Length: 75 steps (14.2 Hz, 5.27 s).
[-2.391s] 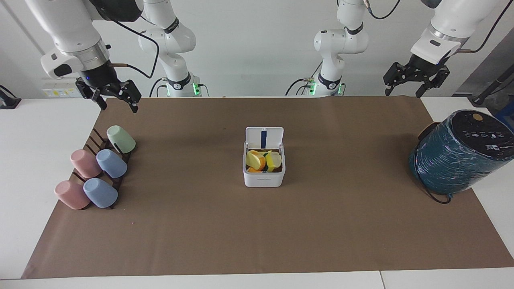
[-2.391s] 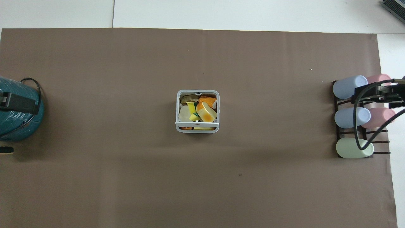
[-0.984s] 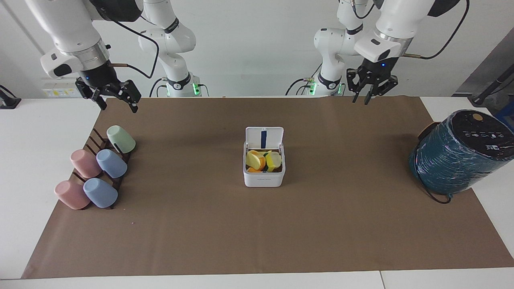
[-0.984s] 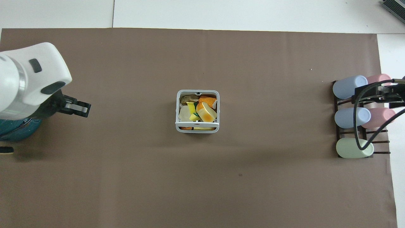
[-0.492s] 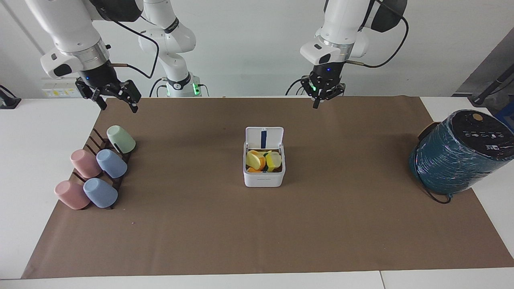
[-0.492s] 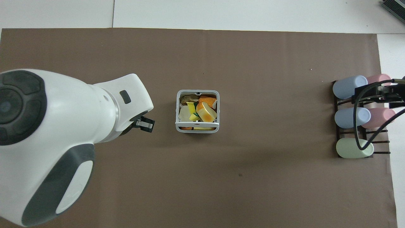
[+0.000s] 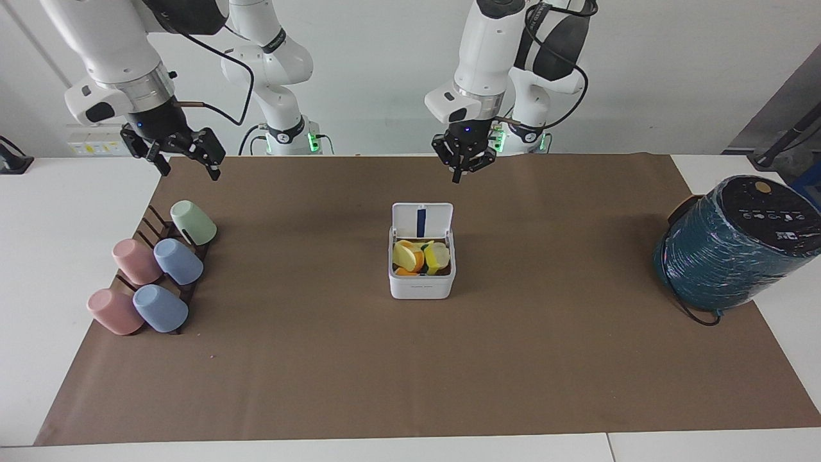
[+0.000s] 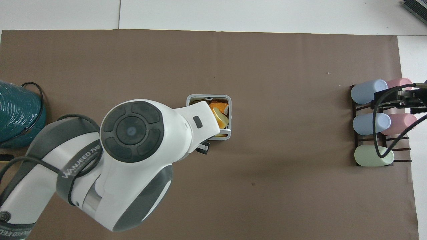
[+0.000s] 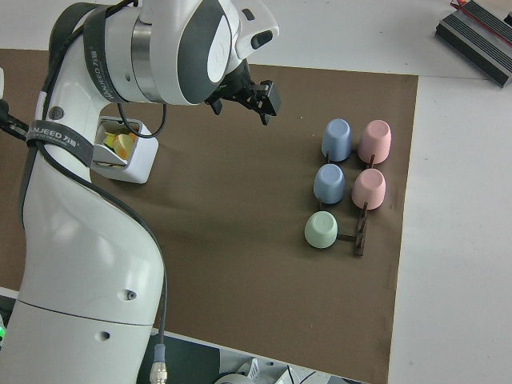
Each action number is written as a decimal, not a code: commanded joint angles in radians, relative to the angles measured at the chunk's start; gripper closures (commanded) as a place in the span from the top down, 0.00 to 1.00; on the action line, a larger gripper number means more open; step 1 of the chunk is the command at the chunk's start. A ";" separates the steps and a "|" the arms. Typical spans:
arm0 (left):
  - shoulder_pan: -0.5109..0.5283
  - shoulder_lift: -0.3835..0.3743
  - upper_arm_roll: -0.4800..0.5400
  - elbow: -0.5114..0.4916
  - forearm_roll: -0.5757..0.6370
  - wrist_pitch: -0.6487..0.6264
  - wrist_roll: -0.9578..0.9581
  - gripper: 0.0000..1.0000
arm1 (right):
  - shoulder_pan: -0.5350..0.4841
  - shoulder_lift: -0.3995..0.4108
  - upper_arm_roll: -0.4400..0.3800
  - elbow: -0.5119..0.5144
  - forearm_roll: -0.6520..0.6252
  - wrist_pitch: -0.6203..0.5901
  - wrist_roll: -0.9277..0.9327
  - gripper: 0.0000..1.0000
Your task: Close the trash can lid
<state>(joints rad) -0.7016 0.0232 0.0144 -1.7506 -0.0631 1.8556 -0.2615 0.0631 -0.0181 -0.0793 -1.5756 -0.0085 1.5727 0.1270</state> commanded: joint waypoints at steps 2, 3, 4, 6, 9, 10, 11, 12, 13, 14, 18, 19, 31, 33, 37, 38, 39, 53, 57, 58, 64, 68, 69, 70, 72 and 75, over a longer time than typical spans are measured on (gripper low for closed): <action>-0.090 0.015 0.015 -0.071 -0.021 0.111 -0.079 0.00 | -0.005 -0.026 0.000 -0.030 -0.011 0.009 -0.030 1.00; -0.095 0.023 0.015 -0.085 -0.033 0.137 -0.084 0.00 | -0.005 -0.026 0.000 -0.030 -0.013 0.009 -0.030 1.00; -0.096 0.029 0.015 -0.090 -0.037 0.151 -0.081 0.00 | -0.005 -0.026 0.000 -0.030 -0.013 0.009 -0.030 1.00; -0.096 0.055 0.015 -0.090 -0.038 0.198 -0.081 0.00 | -0.005 -0.026 0.000 -0.030 -0.011 0.009 -0.030 1.00; -0.084 0.070 0.016 -0.089 -0.052 0.258 -0.084 0.00 | -0.005 -0.026 0.000 -0.030 -0.013 0.009 -0.030 1.00; -0.076 0.072 0.019 -0.090 -0.052 0.278 -0.084 0.00 | -0.005 -0.026 0.000 -0.030 -0.013 0.009 -0.030 1.00; -0.055 0.076 0.019 -0.089 -0.052 0.293 -0.081 0.00 | -0.005 -0.026 0.000 -0.030 -0.011 0.009 -0.030 1.00; -0.027 0.080 0.019 -0.089 -0.050 0.315 -0.073 0.00 | -0.005 -0.026 0.000 -0.030 -0.011 0.009 -0.030 1.00; -0.018 0.087 0.019 -0.087 -0.050 0.336 -0.070 0.00 | -0.005 -0.026 0.000 -0.030 -0.013 0.009 -0.030 1.00; -0.013 0.093 0.019 -0.084 -0.050 0.355 -0.068 0.00 | -0.005 -0.026 0.000 -0.030 -0.013 0.009 -0.030 1.00; -0.004 0.116 0.021 -0.081 -0.049 0.433 -0.068 0.00 | -0.005 -0.026 0.000 -0.030 -0.013 0.009 -0.030 1.00; 0.008 0.127 0.021 -0.079 -0.047 0.453 -0.067 0.00 | -0.006 -0.026 0.000 -0.030 -0.011 0.009 -0.030 1.00; 0.034 0.303 0.022 -0.023 -0.037 0.615 -0.050 0.00 | -0.006 -0.026 0.000 -0.030 -0.013 0.009 -0.030 1.00; 0.034 0.331 0.022 -0.023 -0.037 0.651 -0.050 0.00 | -0.006 -0.026 0.000 -0.030 -0.013 0.009 -0.030 1.00; 0.034 0.342 0.024 -0.015 -0.037 0.643 -0.050 0.00 | -0.006 -0.026 0.000 -0.030 -0.013 0.009 -0.030 1.00; 0.034 0.340 0.024 -0.010 -0.037 0.631 -0.051 0.00 | -0.006 -0.026 0.000 -0.030 -0.013 0.009 -0.030 1.00; 0.033 0.336 0.024 -0.003 -0.037 0.601 -0.051 0.00 | -0.006 -0.026 0.000 -0.030 -0.011 0.007 -0.030 1.00; 0.161 0.031 0.099 0.002 -0.034 0.025 0.010 1.00 | -0.006 -0.026 0.000 -0.030 -0.013 0.007 -0.030 1.00; 0.296 -0.045 0.101 0.003 -0.032 -0.085 0.169 1.00 | -0.006 -0.026 0.000 -0.030 -0.013 0.003 -0.030 1.00; 0.332 -0.058 0.099 0.005 -0.032 -0.110 0.174 1.00 | -0.006 -0.026 0.000 -0.030 -0.011 0.004 -0.029 1.00; 0.487 -0.091 0.102 0.039 0.020 -0.188 0.318 1.00 | -0.003 -0.026 0.000 -0.030 -0.013 0.007 -0.029 1.00; 0.569 -0.066 0.102 0.166 0.023 -0.292 0.336 1.00 | -0.003 -0.026 0.000 -0.030 -0.013 0.007 -0.029 1.00; 0.606 -0.051 0.102 0.193 0.022 -0.312 0.365 1.00 | -0.003 -0.026 0.000 -0.030 -0.013 0.007 -0.029 1.00; 0.626 -0.040 0.102 0.213 0.014 -0.332 0.392 1.00 | -0.003 -0.026 0.000 -0.030 -0.013 0.007 -0.029 1.00; 0.649 -0.020 0.105 0.259 0.008 -0.389 0.409 1.00 | -0.003 -0.026 0.000 -0.030 -0.011 0.007 -0.029 1.00; 0.649 -0.028 0.104 0.276 0.019 -0.431 0.409 1.00 | -0.003 -0.026 0.000 -0.030 -0.013 0.007 -0.029 1.00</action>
<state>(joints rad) -0.0580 -0.0232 0.1266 -1.5216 -0.0581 1.4699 0.1377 0.0620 -0.0184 -0.0802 -1.5763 -0.0086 1.5727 0.1270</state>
